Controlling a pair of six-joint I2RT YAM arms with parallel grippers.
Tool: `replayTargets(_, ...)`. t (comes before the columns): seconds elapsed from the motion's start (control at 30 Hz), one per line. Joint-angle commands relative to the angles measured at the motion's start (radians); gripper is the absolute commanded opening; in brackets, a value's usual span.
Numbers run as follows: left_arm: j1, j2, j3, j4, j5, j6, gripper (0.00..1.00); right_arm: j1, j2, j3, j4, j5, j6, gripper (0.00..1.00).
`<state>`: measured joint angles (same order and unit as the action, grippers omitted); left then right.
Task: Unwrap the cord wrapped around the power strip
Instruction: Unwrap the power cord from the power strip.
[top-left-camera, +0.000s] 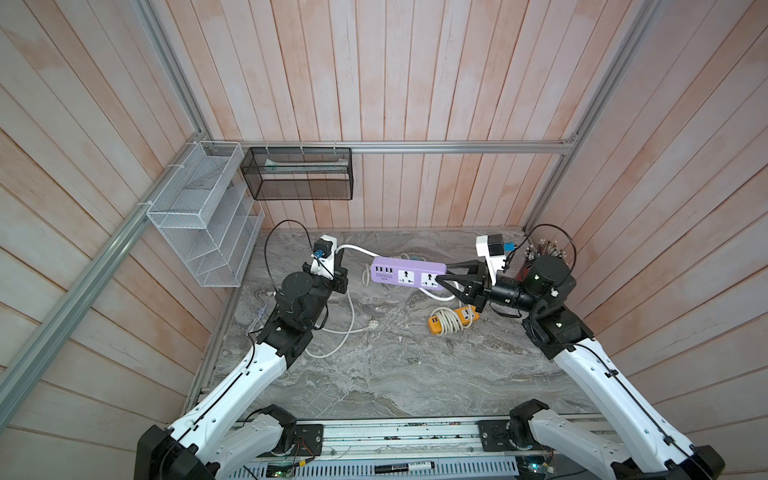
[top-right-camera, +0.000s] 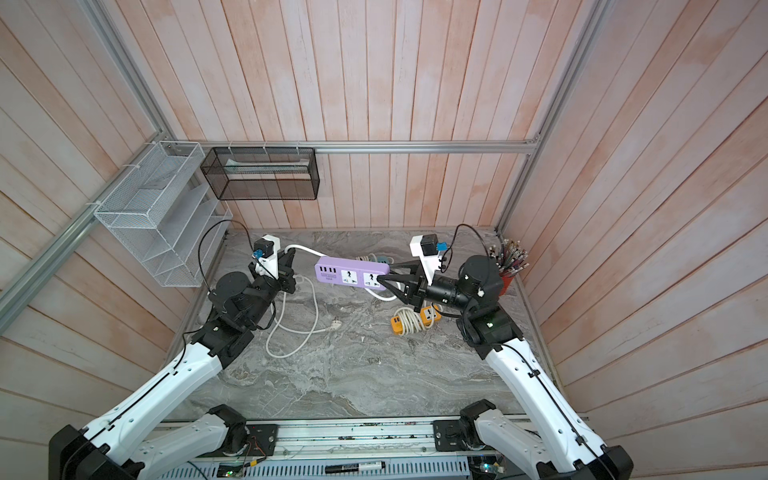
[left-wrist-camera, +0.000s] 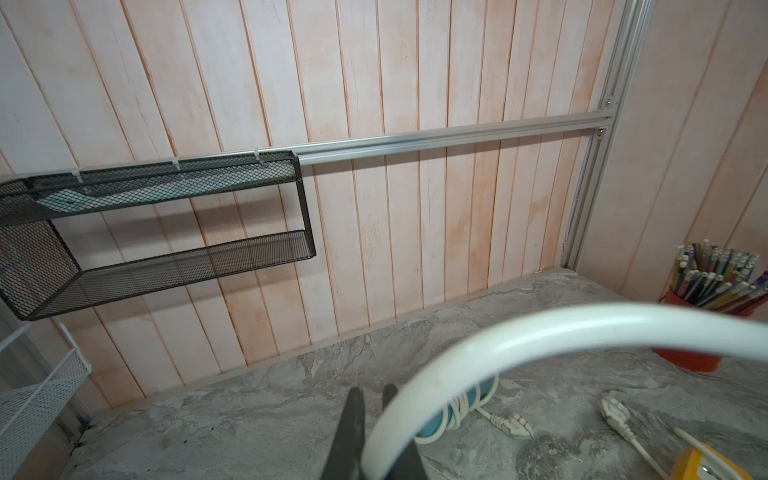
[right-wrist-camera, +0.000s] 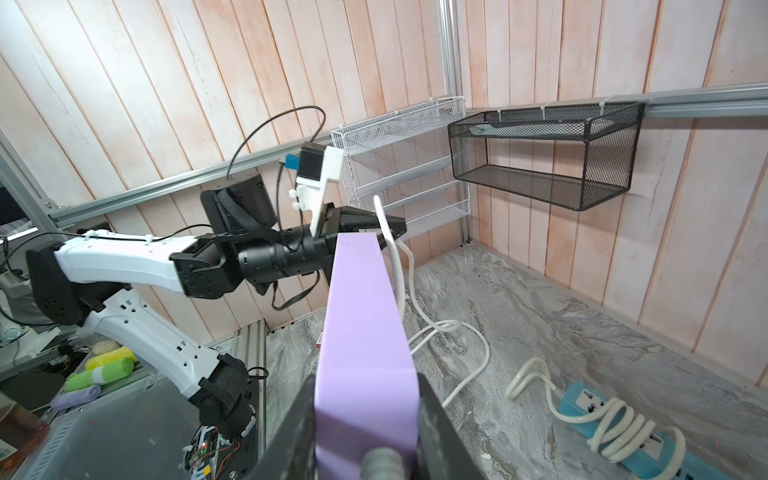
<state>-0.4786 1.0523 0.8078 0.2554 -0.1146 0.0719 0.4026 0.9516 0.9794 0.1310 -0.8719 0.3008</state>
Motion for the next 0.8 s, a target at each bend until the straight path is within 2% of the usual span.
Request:
replayTargets(0.0, 0.008, 0.033, -0.012, 0.045, 0.054, -0.065, 0.00, -0.040, -0.022, -0.025, 0.181, -0.049, 0.148, 0.00)
replayTargets(0.13, -0.024, 0.021, -0.098, 0.069, 0.077, -0.127, 0.00, -0.054, 0.005, -0.057, 0.377, 0.012, 0.270, 0.00)
replayTargets(0.27, -0.123, -0.059, -0.199, 0.048, 0.004, -0.143, 0.00, -0.054, 0.072, -0.080, 0.519, 0.144, 0.331, 0.00)
replayTargets(0.3, -0.143, -0.086, -0.220, 0.026, -0.008, -0.184, 0.00, -0.053, 0.092, -0.083, 0.542, 0.181, 0.335, 0.00)
replayTargets(0.47, -0.235, -0.245, -0.323, -0.113, -0.092, -0.263, 0.00, -0.050, 0.224, -0.059, 0.550, 0.290, 0.339, 0.00)
replayTargets(0.6, -0.269, -0.342, -0.380, -0.214, -0.117, -0.330, 0.00, -0.032, 0.333, -0.056, 0.532, 0.291, 0.327, 0.00)
replayTargets(0.7, -0.298, -0.362, -0.399, -0.280, -0.130, -0.394, 0.00, 0.002, 0.394, -0.078, 0.526, 0.297, 0.321, 0.00)
replayTargets(0.73, -0.311, -0.363, -0.401, -0.298, -0.147, -0.409, 0.04, 0.013, 0.407, -0.082, 0.515, 0.301, 0.315, 0.00)
replayTargets(0.77, -0.327, -0.369, -0.402, -0.318, -0.172, -0.421, 0.16, 0.024, 0.419, -0.092, 0.507, 0.304, 0.308, 0.00)
